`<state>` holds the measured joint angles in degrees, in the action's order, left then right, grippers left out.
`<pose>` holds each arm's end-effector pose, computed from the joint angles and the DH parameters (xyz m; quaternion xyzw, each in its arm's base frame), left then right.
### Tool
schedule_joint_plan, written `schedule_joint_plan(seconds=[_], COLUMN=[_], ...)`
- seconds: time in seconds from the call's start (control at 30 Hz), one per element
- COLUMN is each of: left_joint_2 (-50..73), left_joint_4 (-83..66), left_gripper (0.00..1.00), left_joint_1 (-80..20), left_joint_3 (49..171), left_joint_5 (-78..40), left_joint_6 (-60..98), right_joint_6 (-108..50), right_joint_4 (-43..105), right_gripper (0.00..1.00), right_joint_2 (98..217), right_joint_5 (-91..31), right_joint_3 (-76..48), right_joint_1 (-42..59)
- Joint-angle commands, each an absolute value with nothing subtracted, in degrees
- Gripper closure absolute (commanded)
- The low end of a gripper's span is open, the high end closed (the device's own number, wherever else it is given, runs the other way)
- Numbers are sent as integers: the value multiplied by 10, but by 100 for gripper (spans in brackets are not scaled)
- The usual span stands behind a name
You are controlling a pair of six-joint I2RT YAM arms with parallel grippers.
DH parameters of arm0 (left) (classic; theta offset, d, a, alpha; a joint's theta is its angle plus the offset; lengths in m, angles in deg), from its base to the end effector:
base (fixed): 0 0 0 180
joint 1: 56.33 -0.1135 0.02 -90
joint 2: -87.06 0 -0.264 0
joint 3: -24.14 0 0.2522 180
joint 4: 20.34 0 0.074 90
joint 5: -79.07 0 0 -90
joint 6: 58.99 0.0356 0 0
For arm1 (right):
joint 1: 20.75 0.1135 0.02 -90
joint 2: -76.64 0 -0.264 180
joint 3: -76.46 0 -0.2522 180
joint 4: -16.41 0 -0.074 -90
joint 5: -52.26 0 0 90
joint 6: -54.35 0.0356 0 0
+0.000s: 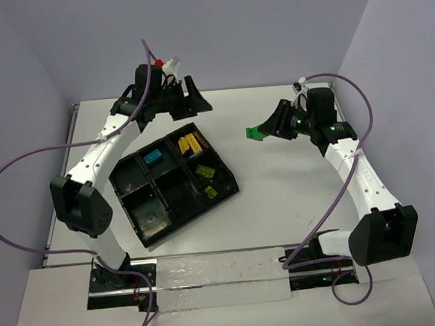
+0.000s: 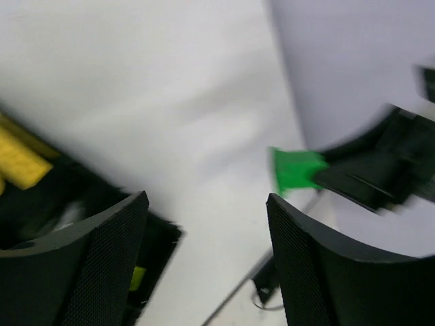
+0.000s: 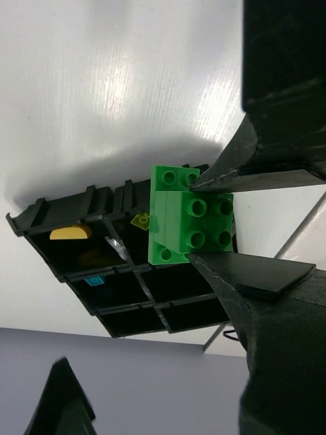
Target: Sort the legos into containers by color
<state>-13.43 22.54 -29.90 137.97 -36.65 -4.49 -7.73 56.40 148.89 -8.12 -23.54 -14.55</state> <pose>0.3565 -0.1944 0.3790 0.0451 0.8486 -0.4174 0.3219 0.2747 0.0475 0.3430 0.0383 0.8546 0.3510 0.3807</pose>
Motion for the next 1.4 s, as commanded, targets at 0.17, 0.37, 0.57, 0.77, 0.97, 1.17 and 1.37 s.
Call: schedule_joint_plan(seconds=[0.17, 0.37, 0.57, 0.77, 0.97, 1.17, 1.37], left_joint_2=[-145, -172, -188, -191, -191, -193, -190], left_joint_4=[60, 87, 109, 98, 84, 92, 96], left_gripper=[21, 26, 29, 40, 52, 84, 100], left_joint_1=[-234, -212, -198, -197, -197, -197, -200], left_joint_3=[1327, 1355, 1364, 1363, 1357, 1359, 1352], left_joint_5=[-553, -551, -545, -536, -536, -531, -523], left_joint_6=[-116, -97, -87, -100, -115, -115, -116], right_joint_6=[-73, -59, -54, -55, -59, -62, -63], right_joint_4=[549, 536, 531, 526, 525, 529, 534], right_gripper=[100, 100, 100, 100, 100, 100, 100], right_joint_2=[1502, 1499, 1499, 1499, 1494, 1488, 1477], right_joint_5=[-101, -85, -71, -58, -58, -71, -92], right_joint_3=[-183, -190, -188, -187, -193, -195, -184], right_joint_1=[-100, -96, -96, -92, -91, -91, -95])
